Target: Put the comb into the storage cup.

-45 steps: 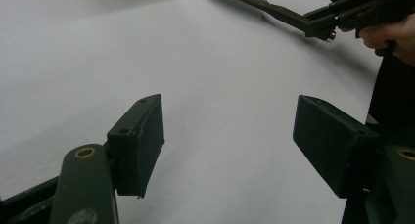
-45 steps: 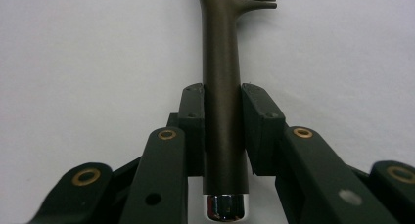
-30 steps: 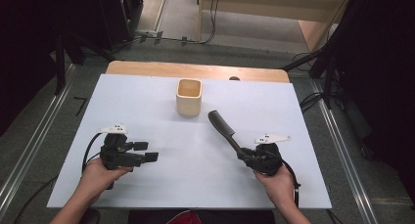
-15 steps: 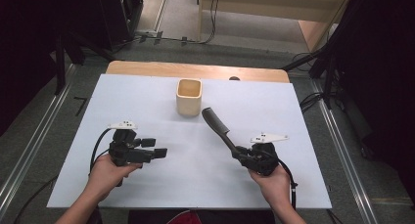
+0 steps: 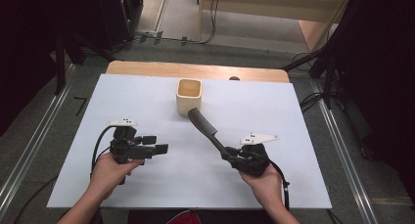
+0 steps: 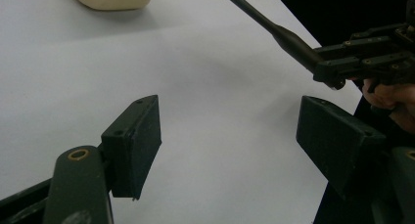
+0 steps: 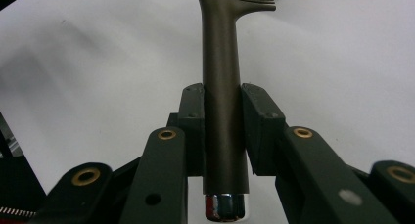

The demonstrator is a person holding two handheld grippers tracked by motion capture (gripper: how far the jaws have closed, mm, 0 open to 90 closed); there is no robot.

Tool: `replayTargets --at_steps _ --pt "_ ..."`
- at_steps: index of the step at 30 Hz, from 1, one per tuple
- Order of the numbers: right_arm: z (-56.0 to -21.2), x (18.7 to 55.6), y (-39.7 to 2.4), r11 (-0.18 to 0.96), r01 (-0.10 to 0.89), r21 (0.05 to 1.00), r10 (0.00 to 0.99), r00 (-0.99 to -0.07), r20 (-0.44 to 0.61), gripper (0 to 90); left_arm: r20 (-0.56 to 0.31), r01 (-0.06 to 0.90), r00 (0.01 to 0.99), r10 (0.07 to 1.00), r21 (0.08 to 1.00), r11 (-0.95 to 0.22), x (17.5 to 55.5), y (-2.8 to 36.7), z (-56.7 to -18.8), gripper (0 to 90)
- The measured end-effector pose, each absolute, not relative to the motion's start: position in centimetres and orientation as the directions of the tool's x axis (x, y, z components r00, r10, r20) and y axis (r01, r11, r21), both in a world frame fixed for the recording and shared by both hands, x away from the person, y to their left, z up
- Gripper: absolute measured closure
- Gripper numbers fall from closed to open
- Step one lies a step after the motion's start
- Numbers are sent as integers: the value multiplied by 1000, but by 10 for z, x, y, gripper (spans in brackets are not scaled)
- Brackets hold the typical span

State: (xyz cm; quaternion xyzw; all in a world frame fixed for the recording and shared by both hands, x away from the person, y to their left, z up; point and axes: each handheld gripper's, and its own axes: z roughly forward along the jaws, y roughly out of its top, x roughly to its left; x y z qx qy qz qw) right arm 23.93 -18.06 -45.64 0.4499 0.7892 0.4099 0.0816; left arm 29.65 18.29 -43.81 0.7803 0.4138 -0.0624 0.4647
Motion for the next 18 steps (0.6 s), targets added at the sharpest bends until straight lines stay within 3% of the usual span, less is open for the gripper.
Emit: replayTargets --at_steps 18 --pt "-449 251 -138 276 600 751 719 -647 253 703 -521 721 610 598 678 -145 298 177 -437 268"
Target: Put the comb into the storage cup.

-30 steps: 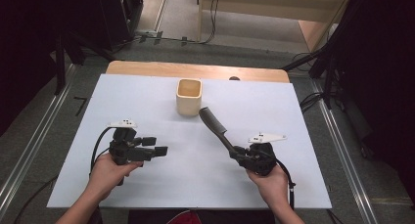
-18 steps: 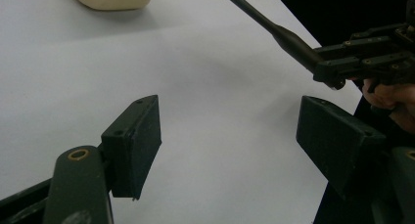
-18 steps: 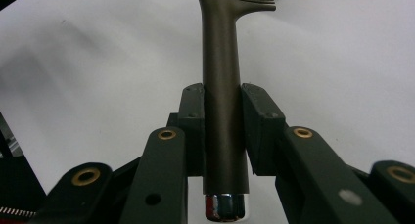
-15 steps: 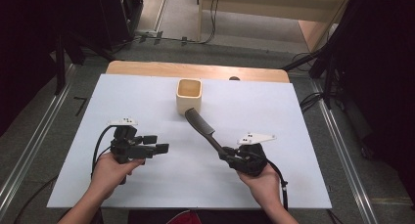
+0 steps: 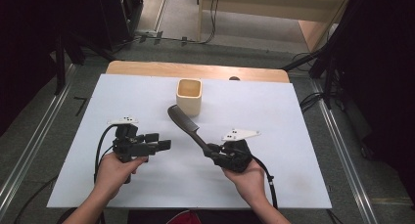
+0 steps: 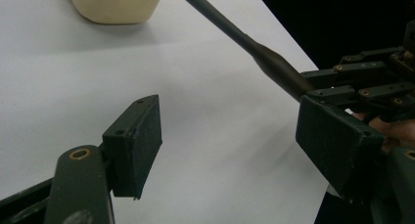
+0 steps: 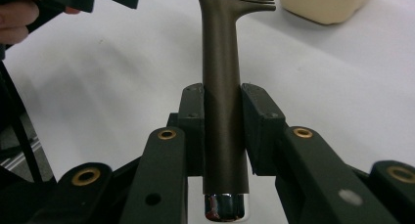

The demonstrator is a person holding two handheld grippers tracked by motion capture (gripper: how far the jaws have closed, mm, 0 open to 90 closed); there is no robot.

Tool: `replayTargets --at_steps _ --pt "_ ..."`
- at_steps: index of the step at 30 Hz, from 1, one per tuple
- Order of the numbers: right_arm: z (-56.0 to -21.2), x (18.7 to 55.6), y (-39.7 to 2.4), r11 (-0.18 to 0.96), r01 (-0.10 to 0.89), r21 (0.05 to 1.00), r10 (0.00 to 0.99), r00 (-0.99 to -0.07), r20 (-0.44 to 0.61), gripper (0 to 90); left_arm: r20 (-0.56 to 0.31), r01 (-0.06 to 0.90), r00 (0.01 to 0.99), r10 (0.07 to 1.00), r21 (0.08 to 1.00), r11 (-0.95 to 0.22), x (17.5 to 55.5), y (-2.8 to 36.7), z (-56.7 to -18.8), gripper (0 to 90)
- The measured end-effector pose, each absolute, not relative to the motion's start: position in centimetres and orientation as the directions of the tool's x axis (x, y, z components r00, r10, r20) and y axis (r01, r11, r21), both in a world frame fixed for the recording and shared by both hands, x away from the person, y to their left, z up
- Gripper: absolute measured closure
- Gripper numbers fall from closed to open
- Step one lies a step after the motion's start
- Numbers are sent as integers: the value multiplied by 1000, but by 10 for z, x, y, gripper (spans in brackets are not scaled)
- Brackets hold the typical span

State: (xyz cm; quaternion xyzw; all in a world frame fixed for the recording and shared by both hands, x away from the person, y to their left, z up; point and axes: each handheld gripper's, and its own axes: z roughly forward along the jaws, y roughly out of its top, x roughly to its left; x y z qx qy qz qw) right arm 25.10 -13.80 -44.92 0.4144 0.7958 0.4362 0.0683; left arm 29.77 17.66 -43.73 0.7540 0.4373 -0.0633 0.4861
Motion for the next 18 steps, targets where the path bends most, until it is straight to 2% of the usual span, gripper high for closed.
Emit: replayTargets --at_steps 18 --pt "-453 270 -99 275 584 764 696 -669 261 702 -530 731 549 646 680 -63 300 176 -441 273"
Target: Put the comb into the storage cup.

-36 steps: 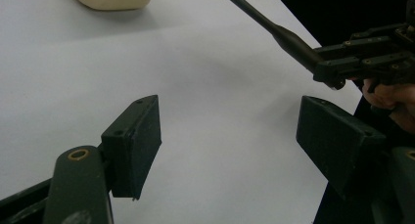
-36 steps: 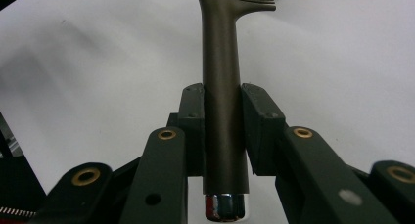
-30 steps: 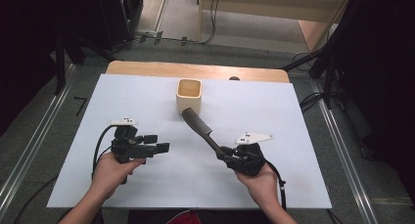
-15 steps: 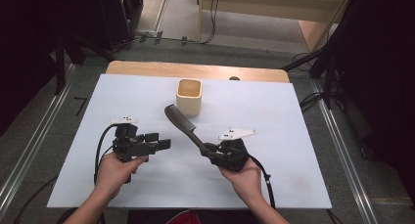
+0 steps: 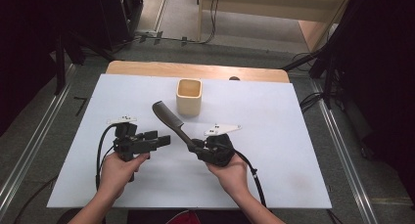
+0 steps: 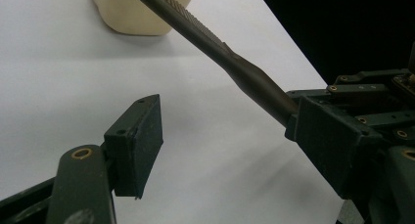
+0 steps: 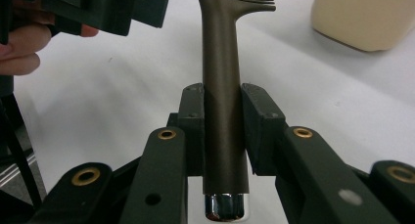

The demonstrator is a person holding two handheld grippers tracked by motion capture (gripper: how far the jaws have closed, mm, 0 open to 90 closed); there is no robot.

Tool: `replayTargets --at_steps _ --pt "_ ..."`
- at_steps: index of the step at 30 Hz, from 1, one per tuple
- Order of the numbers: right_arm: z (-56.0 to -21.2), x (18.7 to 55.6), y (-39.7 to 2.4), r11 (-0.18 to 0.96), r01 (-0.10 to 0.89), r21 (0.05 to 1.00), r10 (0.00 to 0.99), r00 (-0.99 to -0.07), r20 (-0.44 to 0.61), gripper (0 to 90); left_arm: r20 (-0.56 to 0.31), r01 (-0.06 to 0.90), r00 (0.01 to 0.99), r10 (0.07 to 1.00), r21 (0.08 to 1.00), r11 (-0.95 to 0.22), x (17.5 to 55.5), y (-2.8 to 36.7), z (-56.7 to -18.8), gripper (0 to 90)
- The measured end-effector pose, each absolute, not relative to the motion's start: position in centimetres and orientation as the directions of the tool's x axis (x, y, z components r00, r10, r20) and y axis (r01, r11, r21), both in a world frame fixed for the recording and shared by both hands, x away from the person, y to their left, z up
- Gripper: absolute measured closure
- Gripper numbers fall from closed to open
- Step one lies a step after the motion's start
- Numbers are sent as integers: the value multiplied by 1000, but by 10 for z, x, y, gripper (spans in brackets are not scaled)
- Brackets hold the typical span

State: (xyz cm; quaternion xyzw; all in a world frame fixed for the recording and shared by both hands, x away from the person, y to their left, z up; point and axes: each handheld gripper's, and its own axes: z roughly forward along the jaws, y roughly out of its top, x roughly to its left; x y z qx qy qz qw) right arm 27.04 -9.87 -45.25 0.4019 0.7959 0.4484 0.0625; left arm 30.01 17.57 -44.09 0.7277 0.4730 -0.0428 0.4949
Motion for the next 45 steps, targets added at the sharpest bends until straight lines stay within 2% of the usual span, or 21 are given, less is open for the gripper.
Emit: replayTargets --at_steps 12,18,31,38,45 --pt "-456 280 -82 272 580 768 696 -670 260 702 -541 741 514 666 671 -26 304 174 -441 269" --pt "-457 284 -75 250 582 774 702 -660 270 702 -605 790 453 655 613 20 310 173 -444 302" --pt "-459 287 -64 212 575 790 709 -647 280 702 -570 747 443 692 662 66 315 169 -444 334" --pt "-461 287 -56 206 566 798 715 -644 273 702 -583 750 428 691 656 88 319 165 -447 334" --pt "-462 286 -54 192 559 806 722 -637 270 702 -599 763 403 692 637 107 324 164 -450 371"
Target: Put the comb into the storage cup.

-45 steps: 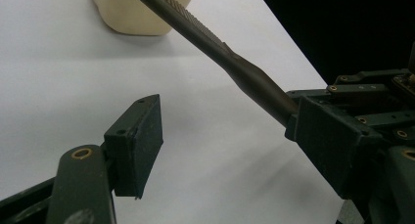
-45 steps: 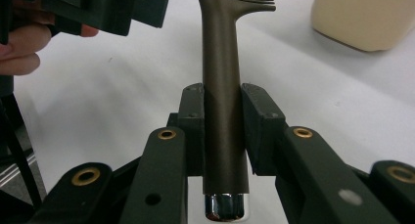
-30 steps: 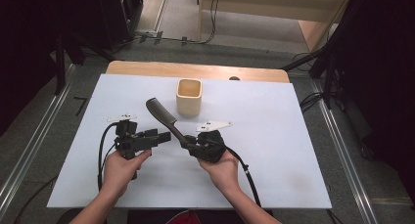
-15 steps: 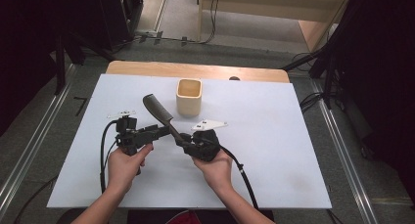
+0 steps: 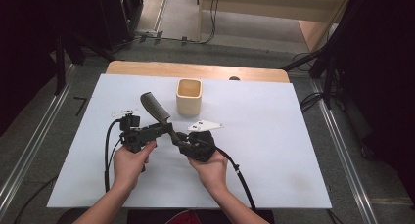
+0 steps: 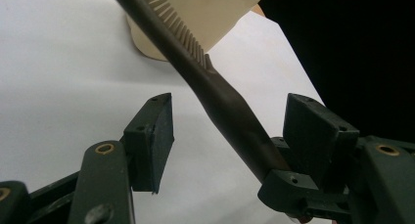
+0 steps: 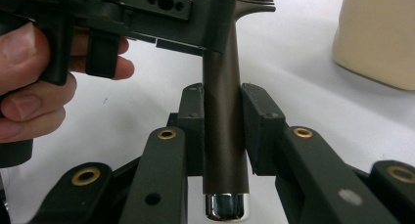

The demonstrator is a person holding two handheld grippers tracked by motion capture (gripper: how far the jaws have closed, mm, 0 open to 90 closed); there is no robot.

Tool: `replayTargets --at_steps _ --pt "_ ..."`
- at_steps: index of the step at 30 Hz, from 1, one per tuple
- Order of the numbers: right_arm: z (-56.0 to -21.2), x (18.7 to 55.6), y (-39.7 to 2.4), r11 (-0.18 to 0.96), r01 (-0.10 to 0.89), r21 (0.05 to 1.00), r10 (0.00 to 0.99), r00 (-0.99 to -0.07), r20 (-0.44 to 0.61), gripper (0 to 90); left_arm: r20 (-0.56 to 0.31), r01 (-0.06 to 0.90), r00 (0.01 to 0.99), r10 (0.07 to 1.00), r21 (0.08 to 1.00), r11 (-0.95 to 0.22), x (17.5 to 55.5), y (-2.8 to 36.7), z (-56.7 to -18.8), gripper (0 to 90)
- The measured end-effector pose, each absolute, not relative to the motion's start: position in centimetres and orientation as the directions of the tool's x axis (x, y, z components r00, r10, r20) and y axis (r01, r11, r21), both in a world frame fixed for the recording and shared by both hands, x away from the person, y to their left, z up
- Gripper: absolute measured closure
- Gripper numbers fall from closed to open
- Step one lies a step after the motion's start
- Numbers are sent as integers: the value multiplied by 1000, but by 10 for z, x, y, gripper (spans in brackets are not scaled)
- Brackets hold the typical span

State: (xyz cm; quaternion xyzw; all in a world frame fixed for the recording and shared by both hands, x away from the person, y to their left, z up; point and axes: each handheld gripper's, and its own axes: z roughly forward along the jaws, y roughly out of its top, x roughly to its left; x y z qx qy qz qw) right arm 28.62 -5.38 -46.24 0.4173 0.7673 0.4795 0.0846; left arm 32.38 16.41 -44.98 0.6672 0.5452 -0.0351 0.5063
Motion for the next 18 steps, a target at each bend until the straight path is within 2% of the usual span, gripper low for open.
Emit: replayTargets --at_steps 9,18 --pt "-463 285 -51 187 553 812 723 -637 267 702 -613 771 382 692 624 127 326 163 -451 440" --pt "-463 284 -49 178 545 819 723 -637 267 702 -641 780 369 673 608 151 326 162 -452 564"
